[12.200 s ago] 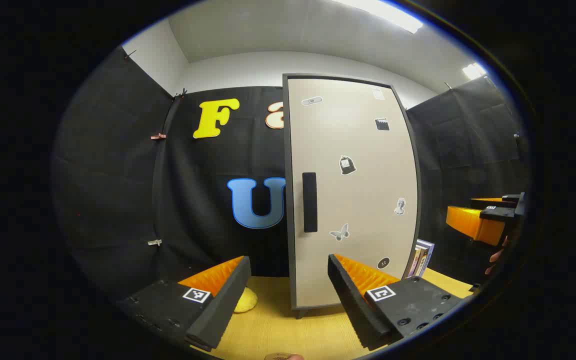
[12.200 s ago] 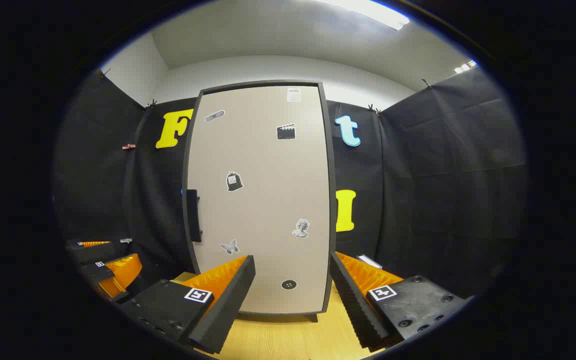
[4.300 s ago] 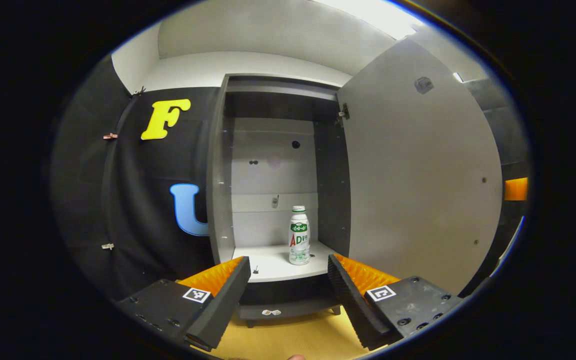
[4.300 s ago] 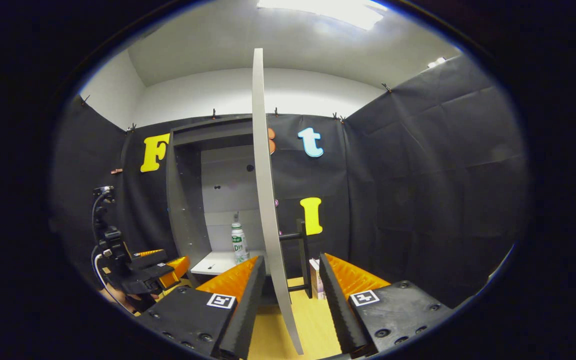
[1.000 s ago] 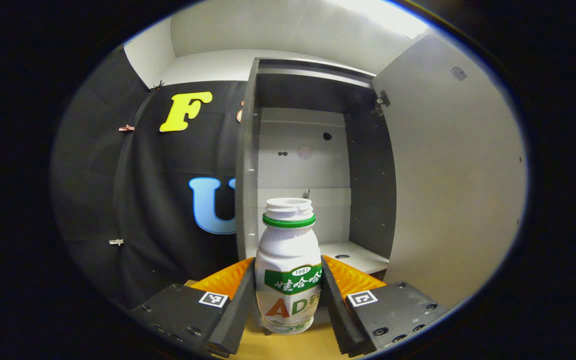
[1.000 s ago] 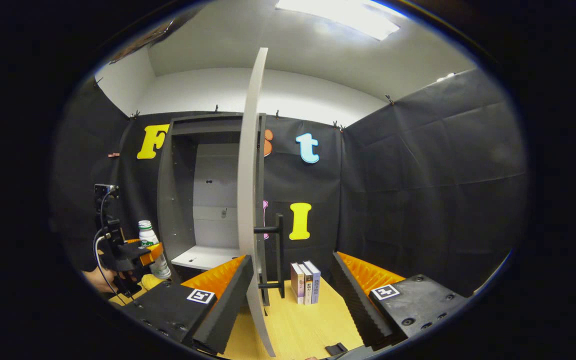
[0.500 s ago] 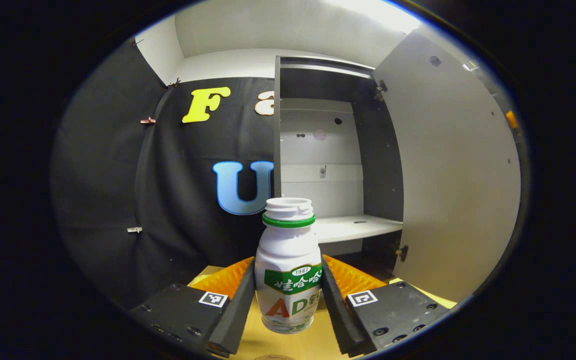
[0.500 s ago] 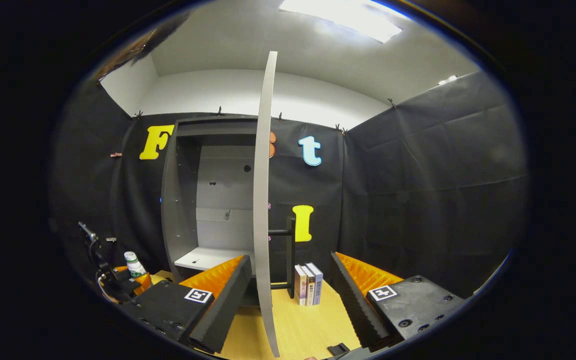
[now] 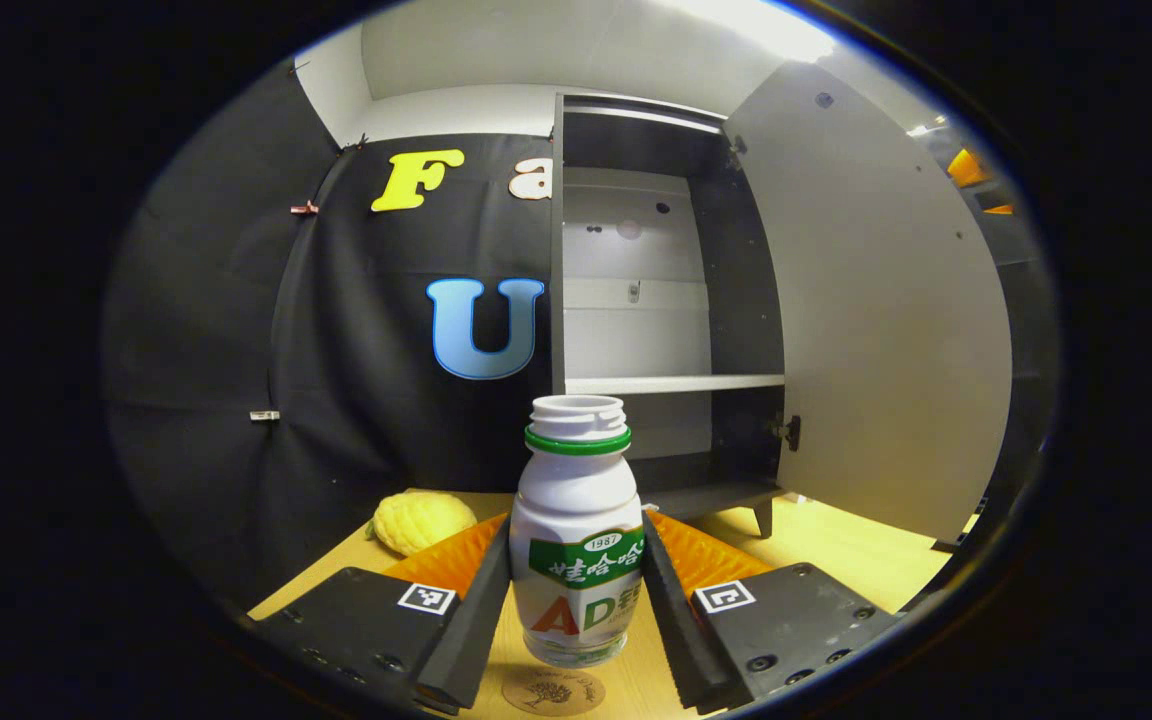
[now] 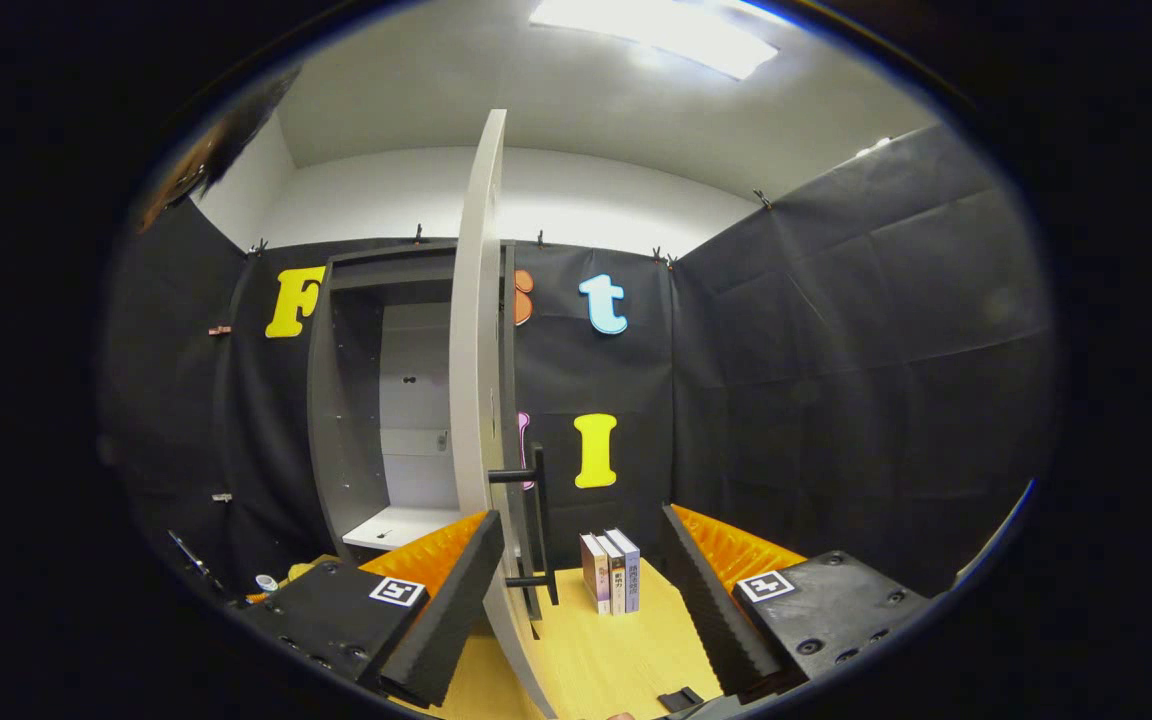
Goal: Open the cabinet door with the right hand, grasp the bottle in the cabinet with the left hand and place it on the coaster, then close the cabinet door with the right hand.
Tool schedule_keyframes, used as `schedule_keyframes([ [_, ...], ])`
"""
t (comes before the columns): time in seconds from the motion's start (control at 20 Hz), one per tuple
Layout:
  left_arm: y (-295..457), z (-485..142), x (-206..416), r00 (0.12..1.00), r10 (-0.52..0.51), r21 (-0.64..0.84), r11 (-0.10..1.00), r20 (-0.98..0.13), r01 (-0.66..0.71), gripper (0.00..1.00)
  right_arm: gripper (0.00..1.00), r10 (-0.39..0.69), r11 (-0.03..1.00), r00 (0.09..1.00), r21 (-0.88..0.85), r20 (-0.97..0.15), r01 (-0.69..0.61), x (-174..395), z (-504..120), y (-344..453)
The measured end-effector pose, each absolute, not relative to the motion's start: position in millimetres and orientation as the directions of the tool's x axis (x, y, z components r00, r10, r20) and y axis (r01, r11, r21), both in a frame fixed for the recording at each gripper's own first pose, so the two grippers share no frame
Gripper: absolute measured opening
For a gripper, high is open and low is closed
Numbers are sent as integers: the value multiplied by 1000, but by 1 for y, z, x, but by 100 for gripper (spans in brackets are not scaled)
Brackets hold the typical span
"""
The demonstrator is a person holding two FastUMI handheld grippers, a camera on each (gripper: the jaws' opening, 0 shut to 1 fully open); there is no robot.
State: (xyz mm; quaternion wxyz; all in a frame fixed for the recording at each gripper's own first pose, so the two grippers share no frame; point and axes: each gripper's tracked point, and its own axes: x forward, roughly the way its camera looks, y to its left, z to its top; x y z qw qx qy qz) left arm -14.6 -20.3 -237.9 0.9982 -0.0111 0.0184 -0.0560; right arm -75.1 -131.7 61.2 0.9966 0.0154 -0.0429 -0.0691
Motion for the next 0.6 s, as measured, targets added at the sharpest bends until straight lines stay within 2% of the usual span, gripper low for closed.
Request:
schedule_keyframes([
  [0.15,-15,-268,-17,992,-115,-17,993,-54,114,72,97,-162,987,984,20,72,161,-76,60,-142],
  [0.2,-14,-279,-19,991,-122,-19,992,-56,121,72,93,-163,987,984,24,71,162,-76,61,-141],
  [0.3,-12,-297,-22,988,-143,-34,989,-63,141,72,98,-176,984,982,37,63,174,-78,61,-143],
  [0.6,-9,-334,-31,983,-160,-30,987,-90,158,72,98,-227,973,973,39,41,226,-79,59,-152],
])
